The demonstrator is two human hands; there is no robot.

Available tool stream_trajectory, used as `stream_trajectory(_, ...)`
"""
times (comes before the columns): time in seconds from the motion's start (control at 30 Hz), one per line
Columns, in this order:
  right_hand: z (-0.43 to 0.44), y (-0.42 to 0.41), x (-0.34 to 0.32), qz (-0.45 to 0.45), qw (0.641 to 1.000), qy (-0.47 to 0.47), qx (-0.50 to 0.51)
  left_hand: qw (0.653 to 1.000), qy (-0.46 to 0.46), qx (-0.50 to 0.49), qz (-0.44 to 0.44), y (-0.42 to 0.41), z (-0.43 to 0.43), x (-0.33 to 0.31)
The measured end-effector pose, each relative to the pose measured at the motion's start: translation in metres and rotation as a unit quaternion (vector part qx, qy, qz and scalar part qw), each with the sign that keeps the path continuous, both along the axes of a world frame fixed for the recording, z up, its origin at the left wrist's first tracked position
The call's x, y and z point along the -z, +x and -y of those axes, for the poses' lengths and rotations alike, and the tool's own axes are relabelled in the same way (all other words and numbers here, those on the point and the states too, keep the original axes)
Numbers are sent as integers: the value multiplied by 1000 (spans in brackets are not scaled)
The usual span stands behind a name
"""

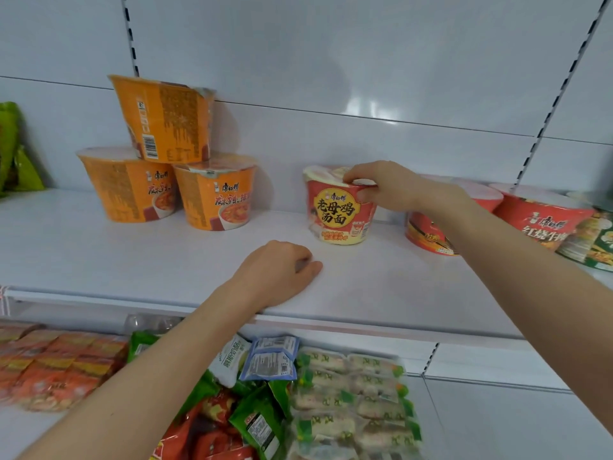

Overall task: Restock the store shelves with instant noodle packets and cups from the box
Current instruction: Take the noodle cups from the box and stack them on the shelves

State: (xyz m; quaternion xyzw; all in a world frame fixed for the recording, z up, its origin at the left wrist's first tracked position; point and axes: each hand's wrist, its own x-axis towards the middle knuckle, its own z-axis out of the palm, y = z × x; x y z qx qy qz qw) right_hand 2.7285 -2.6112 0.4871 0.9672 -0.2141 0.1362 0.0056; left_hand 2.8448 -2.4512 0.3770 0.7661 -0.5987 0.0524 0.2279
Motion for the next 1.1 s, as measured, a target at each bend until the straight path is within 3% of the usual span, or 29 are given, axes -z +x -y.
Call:
stream_trajectory(0.3, 15, -6, 9, 57, 997, 54, -22, 1000, -7, 2, -7, -2, 0, -1)
stream_trajectory(0.63, 4, -5, 8, 43, 999, 7, -15, 1000, -9, -2, -9, -3, -1, -1)
stream_trajectory(1.1, 5, -4, 17, 60, 998, 18, -6, 1000, -11, -5, -6, -2, 1, 0)
